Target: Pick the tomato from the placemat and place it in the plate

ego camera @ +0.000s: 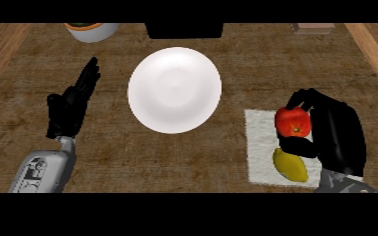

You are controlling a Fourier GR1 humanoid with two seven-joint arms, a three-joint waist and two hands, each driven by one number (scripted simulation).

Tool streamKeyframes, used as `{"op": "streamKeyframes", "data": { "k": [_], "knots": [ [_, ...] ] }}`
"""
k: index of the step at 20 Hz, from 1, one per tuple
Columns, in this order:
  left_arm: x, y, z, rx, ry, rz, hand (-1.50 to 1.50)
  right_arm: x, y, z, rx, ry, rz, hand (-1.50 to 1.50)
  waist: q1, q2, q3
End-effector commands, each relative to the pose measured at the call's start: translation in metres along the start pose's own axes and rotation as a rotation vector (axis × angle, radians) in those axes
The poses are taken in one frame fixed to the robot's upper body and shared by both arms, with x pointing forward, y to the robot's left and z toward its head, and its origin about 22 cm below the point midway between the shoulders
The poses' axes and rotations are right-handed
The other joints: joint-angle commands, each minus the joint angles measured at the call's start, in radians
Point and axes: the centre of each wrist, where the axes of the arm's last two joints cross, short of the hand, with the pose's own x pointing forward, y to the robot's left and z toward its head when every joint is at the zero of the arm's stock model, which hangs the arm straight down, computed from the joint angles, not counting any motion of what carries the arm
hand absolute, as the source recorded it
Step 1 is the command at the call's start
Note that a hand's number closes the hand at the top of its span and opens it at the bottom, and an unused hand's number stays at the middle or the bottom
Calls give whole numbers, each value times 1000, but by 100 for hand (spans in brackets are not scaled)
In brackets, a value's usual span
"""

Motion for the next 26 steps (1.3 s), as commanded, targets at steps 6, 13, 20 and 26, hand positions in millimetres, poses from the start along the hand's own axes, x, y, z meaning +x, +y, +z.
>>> {"op": "streamKeyframes", "data": {
  "k": [6, 13, 20, 26],
  "knots": [
    [21, -18, -6, -10, -16, -4, 0, 98, -22, -4, 26, -144, -158, 150, 22, 6, 2],
    [23, -9, -12, -21, -21, 4, 0, 135, 24, -44, 112, -127, -220, 150, 24, 8, 2],
    [-1, -9, -10, -51, -49, 2, 0, 169, 88, -76, 168, -94, -178, 150, 49, 15, 2],
    [2, -5, -14, -62, -40, 11, 0, 175, 111, -105, 236, -38, 33, 150, 67, 20, 1]
  ]
}}
